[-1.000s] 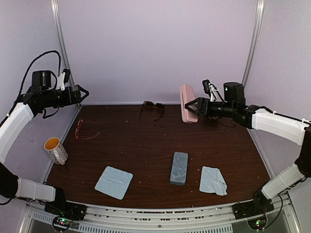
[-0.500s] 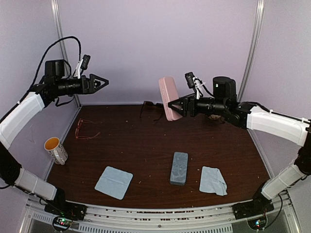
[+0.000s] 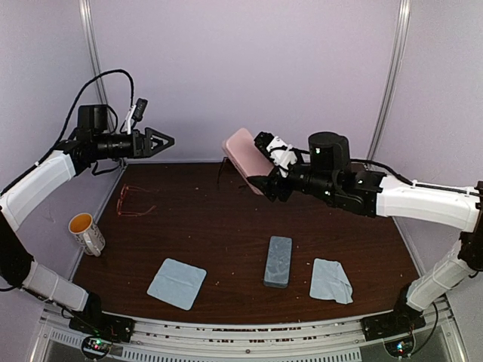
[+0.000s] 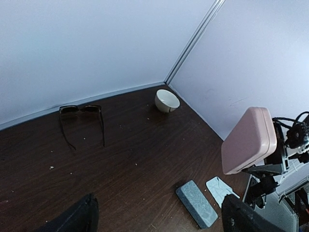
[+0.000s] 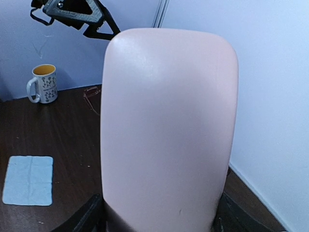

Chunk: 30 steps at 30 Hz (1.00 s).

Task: Organize the sunglasses
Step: Pass from the right arm to the left

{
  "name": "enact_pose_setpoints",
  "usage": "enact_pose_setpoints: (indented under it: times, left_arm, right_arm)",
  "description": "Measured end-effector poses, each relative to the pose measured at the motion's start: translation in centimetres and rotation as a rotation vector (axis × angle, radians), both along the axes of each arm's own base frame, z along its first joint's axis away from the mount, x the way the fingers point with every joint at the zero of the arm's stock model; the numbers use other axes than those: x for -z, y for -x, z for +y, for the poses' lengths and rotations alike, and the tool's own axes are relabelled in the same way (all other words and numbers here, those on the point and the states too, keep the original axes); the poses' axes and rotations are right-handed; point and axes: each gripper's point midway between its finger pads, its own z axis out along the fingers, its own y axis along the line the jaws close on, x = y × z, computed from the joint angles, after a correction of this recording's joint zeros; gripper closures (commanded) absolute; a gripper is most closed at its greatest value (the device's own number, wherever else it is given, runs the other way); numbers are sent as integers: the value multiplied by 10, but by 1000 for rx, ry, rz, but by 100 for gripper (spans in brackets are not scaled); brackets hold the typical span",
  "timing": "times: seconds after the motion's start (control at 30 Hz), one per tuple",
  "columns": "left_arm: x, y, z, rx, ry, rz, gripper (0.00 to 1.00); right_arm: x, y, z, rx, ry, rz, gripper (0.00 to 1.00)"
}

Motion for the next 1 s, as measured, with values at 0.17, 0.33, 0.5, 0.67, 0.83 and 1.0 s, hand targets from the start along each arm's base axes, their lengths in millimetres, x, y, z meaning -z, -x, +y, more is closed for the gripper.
enact_pose_setpoints:
  times: [0.17, 0.33, 0.5, 0.67, 0.83, 1.0]
  left_arm:
    - [2, -4, 3, -41, 19, 44, 9]
    - [4, -4, 1, -47, 45, 77, 8]
    - [1, 5, -11, 21, 54, 58, 8]
    - [12, 25, -40, 135, -16, 5, 8]
    - [20, 43, -58, 221, -74, -42, 11]
    - [28, 55, -66, 280, -116, -70, 15]
  right_arm:
    - [10, -9, 6, 88, 193, -208, 47]
    - [37, -16, 21, 138, 430, -392, 44]
    - [48, -12, 30, 119, 561, -489, 43]
    - [31, -8, 40, 71, 567, -502, 43]
    - [23, 3, 49, 6, 537, -485, 43]
    - [32, 17, 57, -59, 543, -453, 44]
